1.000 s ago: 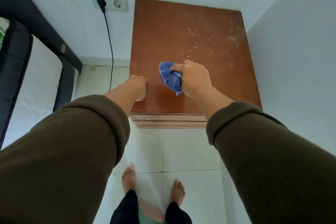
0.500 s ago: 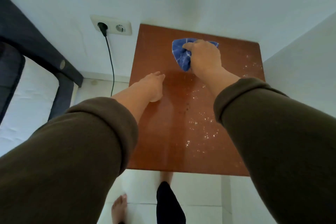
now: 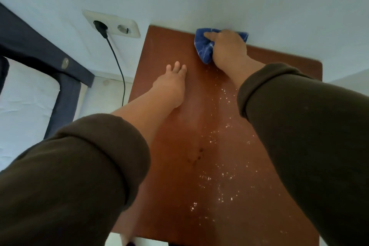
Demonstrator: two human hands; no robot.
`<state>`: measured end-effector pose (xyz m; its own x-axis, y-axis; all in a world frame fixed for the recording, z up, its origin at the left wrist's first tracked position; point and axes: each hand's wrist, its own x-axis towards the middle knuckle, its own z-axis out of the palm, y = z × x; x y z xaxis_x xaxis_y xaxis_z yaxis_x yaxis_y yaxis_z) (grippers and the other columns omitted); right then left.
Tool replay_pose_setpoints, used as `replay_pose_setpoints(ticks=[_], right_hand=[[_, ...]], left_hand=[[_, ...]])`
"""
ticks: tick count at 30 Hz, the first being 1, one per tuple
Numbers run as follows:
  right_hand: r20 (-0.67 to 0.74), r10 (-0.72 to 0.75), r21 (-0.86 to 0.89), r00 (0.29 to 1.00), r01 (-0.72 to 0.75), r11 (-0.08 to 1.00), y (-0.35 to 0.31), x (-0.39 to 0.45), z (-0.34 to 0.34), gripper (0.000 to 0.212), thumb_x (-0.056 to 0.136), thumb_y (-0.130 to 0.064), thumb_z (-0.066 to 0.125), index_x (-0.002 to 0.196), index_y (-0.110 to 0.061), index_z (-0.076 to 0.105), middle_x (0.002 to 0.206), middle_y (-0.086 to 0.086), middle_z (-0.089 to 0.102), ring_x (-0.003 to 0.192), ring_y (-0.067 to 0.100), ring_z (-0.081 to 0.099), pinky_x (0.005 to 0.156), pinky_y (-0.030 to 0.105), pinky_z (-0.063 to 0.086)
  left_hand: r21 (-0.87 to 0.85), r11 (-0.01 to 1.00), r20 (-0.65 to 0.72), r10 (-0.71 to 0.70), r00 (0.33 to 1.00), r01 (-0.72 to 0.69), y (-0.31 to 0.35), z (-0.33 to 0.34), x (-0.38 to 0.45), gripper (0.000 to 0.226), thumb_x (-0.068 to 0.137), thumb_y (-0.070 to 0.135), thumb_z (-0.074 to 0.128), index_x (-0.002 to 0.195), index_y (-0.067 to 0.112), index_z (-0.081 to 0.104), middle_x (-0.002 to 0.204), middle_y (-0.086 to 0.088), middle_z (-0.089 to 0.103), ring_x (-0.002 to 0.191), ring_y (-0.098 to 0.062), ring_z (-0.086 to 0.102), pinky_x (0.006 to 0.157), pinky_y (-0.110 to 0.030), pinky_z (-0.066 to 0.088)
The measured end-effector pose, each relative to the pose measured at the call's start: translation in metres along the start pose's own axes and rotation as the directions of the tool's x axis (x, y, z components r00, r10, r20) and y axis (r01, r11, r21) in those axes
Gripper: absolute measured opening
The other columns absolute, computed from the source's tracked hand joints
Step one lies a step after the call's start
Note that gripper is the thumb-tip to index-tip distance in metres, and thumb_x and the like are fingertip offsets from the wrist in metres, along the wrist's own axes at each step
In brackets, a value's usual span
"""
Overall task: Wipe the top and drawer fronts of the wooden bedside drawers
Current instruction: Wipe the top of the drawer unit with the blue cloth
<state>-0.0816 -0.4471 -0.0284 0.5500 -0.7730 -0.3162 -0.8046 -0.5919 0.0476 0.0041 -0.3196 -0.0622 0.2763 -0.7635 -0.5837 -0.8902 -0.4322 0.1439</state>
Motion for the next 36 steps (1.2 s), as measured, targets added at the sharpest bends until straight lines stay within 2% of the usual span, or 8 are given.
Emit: replay_pose_setpoints(ticks=[5, 7, 13, 16, 19, 23, 28, 36], right_hand=[[0.007, -0.031, -0.165, 1.000, 0.031, 0.986, -0.004, 0.016, 0.010, 0.046, 0.097, -0.029, 0.043, 0.143, -0.024, 0.038, 0.137, 0.017, 0.042, 0.126, 0.034, 0.042, 0.106, 0.044, 0.034], [0.046, -0.026, -0.160, 0.999, 0.033, 0.987, -0.004, 0.018, 0.011, 0.046, 0.096, -0.032, 0.044, 0.142, -0.026, 0.038, 0.138, 0.016, 0.040, 0.126, 0.036, 0.041, 0.107, 0.045, 0.033], [0.023, -0.080, -0.202, 0.997, 0.083, 0.976, -0.003, 0.004, 0.011, 0.044, 0.100, -0.022, 0.038, 0.145, -0.024, 0.035, 0.140, 0.012, 0.041, 0.132, 0.030, 0.036, 0.107, 0.041, 0.032], [0.033, -0.065, -0.178, 0.997, 0.070, 0.982, -0.011, -0.018, 0.012, 0.044, 0.101, -0.021, 0.037, 0.145, -0.025, 0.035, 0.143, 0.013, 0.040, 0.132, 0.031, 0.036, 0.109, 0.041, 0.030], [0.042, -0.064, -0.164, 0.997, 0.070, 0.984, -0.021, -0.043, 0.021, 0.043, 0.102, -0.021, 0.035, 0.144, -0.026, 0.037, 0.141, 0.014, 0.040, 0.127, 0.032, 0.040, 0.106, 0.040, 0.032], [0.058, -0.046, -0.126, 0.997, 0.053, 0.991, -0.032, -0.076, 0.028, 0.042, 0.103, -0.020, 0.034, 0.144, -0.027, 0.039, 0.138, 0.014, 0.044, 0.125, 0.033, 0.042, 0.106, 0.039, 0.032], [0.098, -0.062, -0.170, 0.993, 0.078, 0.982, -0.049, -0.120, 0.039, 0.043, 0.103, -0.020, 0.032, 0.145, -0.029, 0.037, 0.133, 0.013, 0.049, 0.124, 0.030, 0.046, 0.105, 0.039, 0.033], [0.136, 0.007, -0.093, 0.991, 0.005, 0.996, -0.072, -0.207, 0.056, 0.044, 0.103, -0.021, 0.031, 0.146, -0.032, 0.034, 0.133, 0.010, 0.048, 0.124, 0.028, 0.044, 0.105, 0.037, 0.033]], left_hand=[[0.016, 1.000, -0.018, -0.020, 1.000, 0.021, 0.003, 0.005, 0.000, 0.083, 0.095, 0.004, 0.050, 0.152, 0.018, -0.009, 0.159, 0.000, -0.015, 0.148, -0.023, -0.006, 0.113, -0.042, 0.029], [0.016, 0.999, -0.032, -0.028, 0.999, 0.029, 0.003, 0.007, 0.001, 0.082, 0.096, 0.004, 0.048, 0.152, 0.018, -0.010, 0.159, 0.000, -0.015, 0.148, -0.023, -0.006, 0.113, -0.042, 0.028], [-0.009, 1.000, -0.056, -0.019, 0.998, 0.018, 0.001, 0.009, 0.000, 0.082, 0.095, 0.001, 0.048, 0.152, 0.020, -0.007, 0.160, 0.001, -0.013, 0.148, -0.023, -0.005, 0.114, -0.042, 0.025], [-0.046, 0.999, -0.078, -0.018, 0.997, 0.014, -0.003, 0.009, -0.003, 0.086, 0.092, 0.001, 0.055, 0.153, 0.020, -0.002, 0.160, 0.002, -0.011, 0.148, -0.022, -0.002, 0.116, -0.042, 0.023], [-0.068, 0.998, -0.083, -0.021, 0.996, 0.015, -0.006, 0.012, -0.010, 0.085, 0.091, 0.011, 0.061, 0.153, 0.017, 0.002, 0.161, 0.002, -0.006, 0.148, -0.020, 0.002, 0.118, -0.040, 0.023], [-0.014, 1.000, -0.045, 0.026, 0.999, -0.027, -0.012, 0.022, -0.032, 0.088, 0.091, 0.020, 0.063, 0.153, 0.014, 0.001, 0.161, 0.000, -0.005, 0.148, -0.019, 0.004, 0.118, -0.038, 0.023], [-0.005, 0.995, -0.036, 0.096, 0.995, -0.096, -0.020, 0.045, -0.069, 0.088, 0.090, 0.015, 0.063, 0.153, 0.015, 0.002, 0.161, 0.001, -0.004, 0.148, -0.018, 0.005, 0.119, -0.034, 0.020], [0.009, 0.990, -0.022, 0.138, 0.990, -0.138, -0.031, 0.085, -0.117, 0.086, 0.091, 0.009, 0.059, 0.153, 0.016, 0.001, 0.161, 0.003, -0.006, 0.148, -0.016, 0.003, 0.119, -0.032, 0.019]])
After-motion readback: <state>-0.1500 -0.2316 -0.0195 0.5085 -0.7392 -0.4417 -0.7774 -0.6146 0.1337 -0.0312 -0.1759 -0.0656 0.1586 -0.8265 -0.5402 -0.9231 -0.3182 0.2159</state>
